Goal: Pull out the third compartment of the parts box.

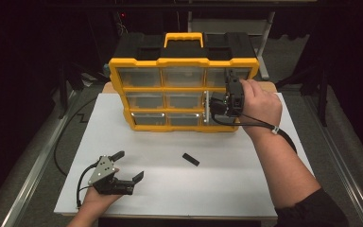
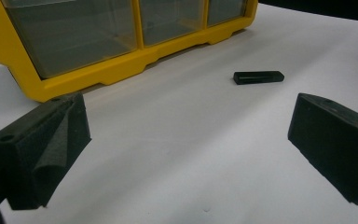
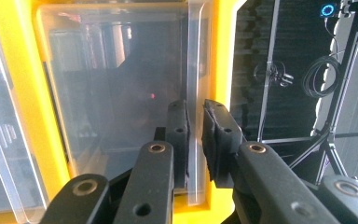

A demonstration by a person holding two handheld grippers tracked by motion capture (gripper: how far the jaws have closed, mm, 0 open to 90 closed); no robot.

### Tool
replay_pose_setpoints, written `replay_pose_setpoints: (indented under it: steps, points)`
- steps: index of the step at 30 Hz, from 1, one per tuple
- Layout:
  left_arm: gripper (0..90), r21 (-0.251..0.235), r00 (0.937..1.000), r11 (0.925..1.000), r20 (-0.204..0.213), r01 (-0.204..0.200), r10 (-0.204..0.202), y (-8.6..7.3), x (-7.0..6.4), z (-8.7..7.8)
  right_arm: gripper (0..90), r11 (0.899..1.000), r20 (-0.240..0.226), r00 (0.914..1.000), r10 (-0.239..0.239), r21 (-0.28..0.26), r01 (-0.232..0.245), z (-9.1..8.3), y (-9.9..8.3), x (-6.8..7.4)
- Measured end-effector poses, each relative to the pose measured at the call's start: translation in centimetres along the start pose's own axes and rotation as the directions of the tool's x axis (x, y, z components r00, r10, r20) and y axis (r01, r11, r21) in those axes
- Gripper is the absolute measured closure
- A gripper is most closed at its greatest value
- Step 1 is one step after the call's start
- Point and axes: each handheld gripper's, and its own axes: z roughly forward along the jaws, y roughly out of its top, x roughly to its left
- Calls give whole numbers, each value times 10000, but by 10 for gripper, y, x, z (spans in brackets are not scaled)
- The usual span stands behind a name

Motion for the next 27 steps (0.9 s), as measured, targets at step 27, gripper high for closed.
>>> replay_pose_setpoints:
  steps: [27]
  points:
    - [2,65,10000,10000,-41,5,-5,-1,0,0,842,9999,-74,9999,121,-23,-121,-4,-1,-3]
